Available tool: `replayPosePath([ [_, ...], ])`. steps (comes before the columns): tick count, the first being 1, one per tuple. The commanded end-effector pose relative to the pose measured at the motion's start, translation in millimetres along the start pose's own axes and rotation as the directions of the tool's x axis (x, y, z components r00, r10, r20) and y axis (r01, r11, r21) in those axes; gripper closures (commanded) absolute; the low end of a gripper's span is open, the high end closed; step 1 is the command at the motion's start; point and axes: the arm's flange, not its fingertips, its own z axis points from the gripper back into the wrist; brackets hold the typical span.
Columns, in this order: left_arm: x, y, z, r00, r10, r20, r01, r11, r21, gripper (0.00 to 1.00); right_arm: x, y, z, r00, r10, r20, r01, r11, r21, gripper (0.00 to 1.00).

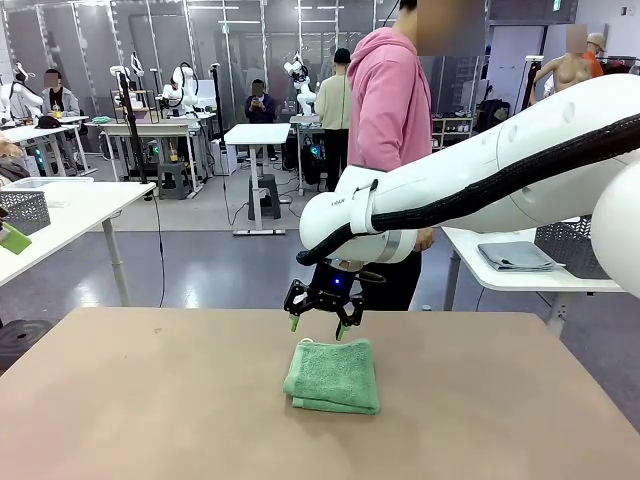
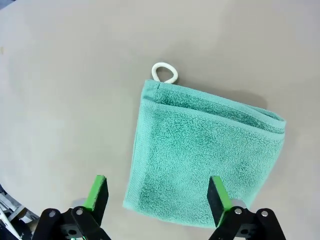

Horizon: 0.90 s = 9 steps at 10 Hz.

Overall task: Fold the towels and place them in the basket.
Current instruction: Place the folded Towel with hook on the right side of the table.

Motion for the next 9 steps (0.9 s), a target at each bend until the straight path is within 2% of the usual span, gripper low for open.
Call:
replayPosePath([
  [1, 2.2, 3.2, 1.1, 1.000, -0.006, -0.002, 0.006, 1.000, 0.006, 0.00, 0.0, 0.8, 0.3, 1.000, -0.006, 0.001, 0.006, 1.000, 0.006, 0.00],
  [5, 2.2, 3.2, 1.1, 1.000, -0.006, -0.002, 0.006, 1.000, 0.006, 0.00, 0.0, 0.0, 0.0, 1.000, 0.000, 0.000, 0.000, 1.000, 0.000, 0.01],
  [6, 2.2, 3.2, 1.1, 1.000, -0.006, -0.002, 0.006, 1.000, 0.006, 0.00, -32.2, -15.4, 40.8, 0.998, 0.055, 0.021, -0.057, 0.993, 0.100, 0.00],
  [7, 2.2, 3.2, 1.1, 1.000, -0.006, -0.002, 0.006, 1.000, 0.006, 0.00, -55.5, -37.0, 63.4, 0.997, 0.061, 0.047, -0.067, 0.988, 0.138, 0.00],
  [8, 2.2, 3.2, 1.1, 1.000, -0.006, -0.002, 0.006, 1.000, 0.006, 0.00, -73.4, -63.5, 78.9, 0.994, 0.035, 0.105, -0.048, 0.991, 0.125, 0.00],
  [9, 2.2, 3.2, 1.1, 1.000, -0.006, -0.002, 0.006, 1.000, 0.006, 0.00, -87.6, -90.3, 89.5, 0.991, 0.021, 0.130, -0.044, 0.983, 0.176, 0.00],
])
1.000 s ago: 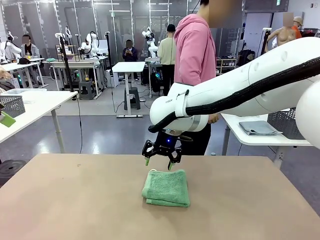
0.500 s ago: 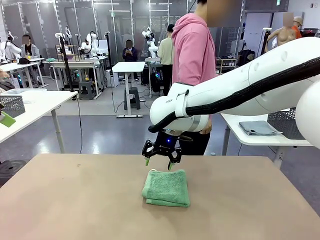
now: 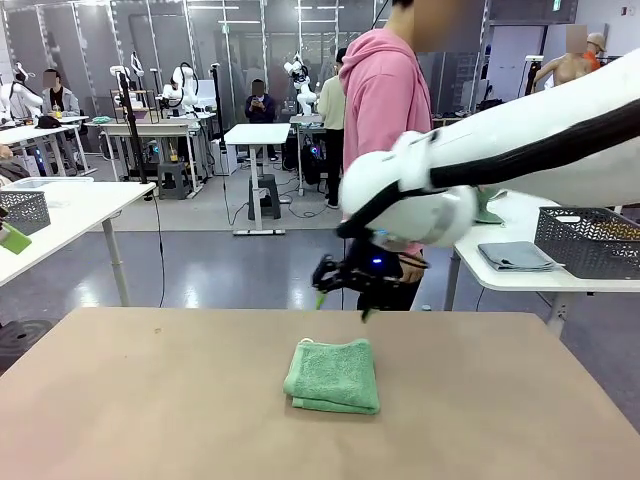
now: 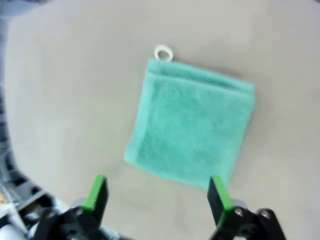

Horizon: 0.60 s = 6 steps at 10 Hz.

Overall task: Fold the towels and place them in the basket.
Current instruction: Place the folded Towel with hook on the right side of the table.

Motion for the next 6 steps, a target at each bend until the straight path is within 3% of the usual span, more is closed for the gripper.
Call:
replayPosePath([
  [1, 2.3, 2.9, 1.0, 1.000, -0.007, -0.003, 0.007, 1.000, 0.006, 0.00, -39.7, -59.8, 19.2, 0.998, 0.003, 0.067, -0.009, 0.996, 0.093, 0.00],
  [3, 2.3, 2.9, 1.0, 1.000, -0.007, -0.003, 0.007, 1.000, 0.006, 0.00, -53.0, -108.1, 19.5, 0.993, 0.022, 0.115, -0.049, 0.970, 0.237, 0.00],
  [6, 2.3, 2.9, 1.0, 1.000, -0.007, -0.003, 0.007, 1.000, 0.006, 0.00, -59.0, -151.3, -6.6, 0.983, -0.002, 0.182, -0.064, 0.931, 0.358, 0.00],
])
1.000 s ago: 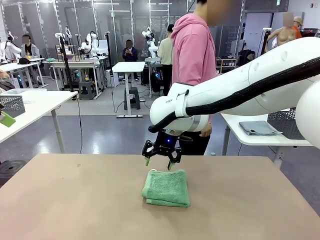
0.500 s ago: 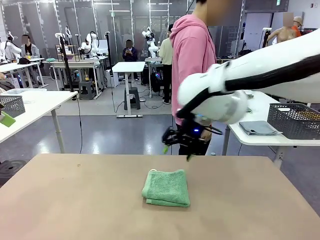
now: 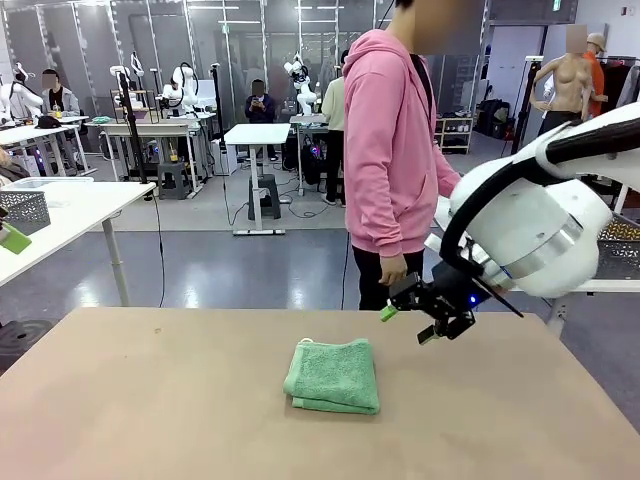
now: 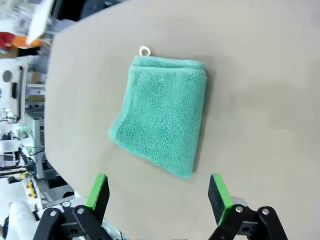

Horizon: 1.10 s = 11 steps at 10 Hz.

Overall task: Fold the towels and place them in the basket.
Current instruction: Place the folded Towel with hook on the right side of the table.

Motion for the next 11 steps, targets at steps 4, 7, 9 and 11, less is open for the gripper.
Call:
replayPosePath([
  [4, 2.3, 2.6, 0.9, 1.000, -0.007, -0.003, 0.007, 1.000, 0.007, 0.00, -3.4, -45.1, -66.3, 0.998, -0.009, 0.056, 0.001, 0.990, 0.141, 0.00],
  [7, 2.3, 2.6, 0.9, 1.000, -0.007, -0.003, 0.007, 1.000, 0.007, 0.00, -1.9, -54.2, -94.0, 0.999, -0.014, 0.049, 0.006, 0.986, 0.166, 0.00],
  [9, 2.3, 2.6, 0.9, 1.000, -0.007, -0.003, 0.007, 1.000, 0.007, 0.00, 0.2, -54.4, -109.6, 0.999, -0.021, 0.028, 0.016, 0.986, 0.166, 0.00],
  [11, 2.3, 2.6, 0.9, 1.000, -0.007, -0.003, 0.007, 1.000, 0.007, 0.00, 1.9, -55.7, -115.2, 0.999, -0.047, 0.018, 0.043, 0.987, 0.157, 0.00],
])
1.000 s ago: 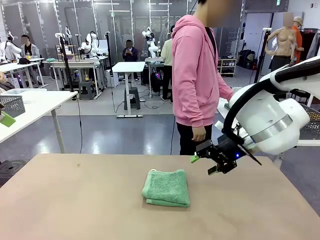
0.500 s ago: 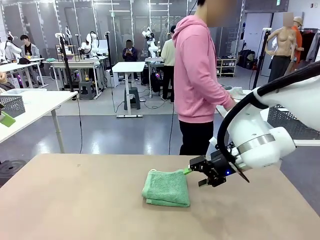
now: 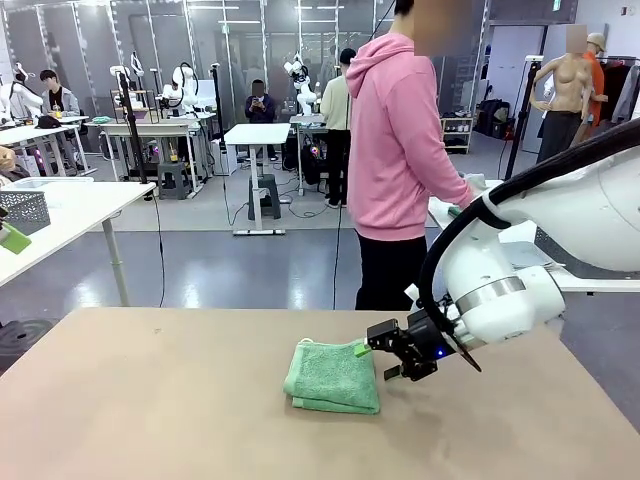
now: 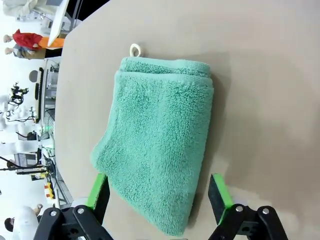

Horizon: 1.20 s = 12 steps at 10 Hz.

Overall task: Fold the towels and place them in the basket.
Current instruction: Place the folded Towel with hook on the right side of the table.

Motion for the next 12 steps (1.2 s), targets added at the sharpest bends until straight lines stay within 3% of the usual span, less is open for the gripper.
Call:
replayPosePath([
  [1, 2.3, 2.7, 1.0, 1.000, -0.007, -0.003, 0.007, 1.000, 0.007, 0.00, 2.2, -2.8, -7.4, 1.000, -0.024, 0.019, 0.024, 1.000, 0.001, 0.00],
  [7, 2.3, 2.7, 1.0, 1.000, -0.007, -0.003, 0.007, 1.000, 0.007, 0.00, 6.8, -2.6, -23.8, 0.996, -0.086, -0.029, 0.085, 0.996, -0.008, 0.00],
  [8, 2.3, 2.7, 1.0, 1.000, -0.007, -0.003, 0.007, 1.000, 0.007, 0.00, 7.6, -1.3, -24.4, 0.996, -0.085, -0.033, 0.085, 0.996, -0.012, 0.20],
  [9, 2.3, 2.7, 1.0, 1.000, -0.007, -0.003, 0.007, 1.000, 0.007, 0.00, 8.8, 0.5, -26.7, 0.995, -0.090, -0.041, 0.089, 0.996, -0.018, 0.54],
  [11, 2.3, 2.7, 1.0, 1.000, -0.007, -0.003, 0.007, 1.000, 0.007, 0.00, 11.8, 6.4, -32.7, 0.993, -0.104, -0.050, 0.103, 0.994, -0.021, 1.00],
  [12, 2.3, 2.7, 1.0, 1.000, -0.007, -0.003, 0.007, 1.000, 0.007, 0.00, 13.0, 8.9, -33.9, 0.993, -0.108, -0.050, 0.107, 0.994, -0.028, 1.00],
])
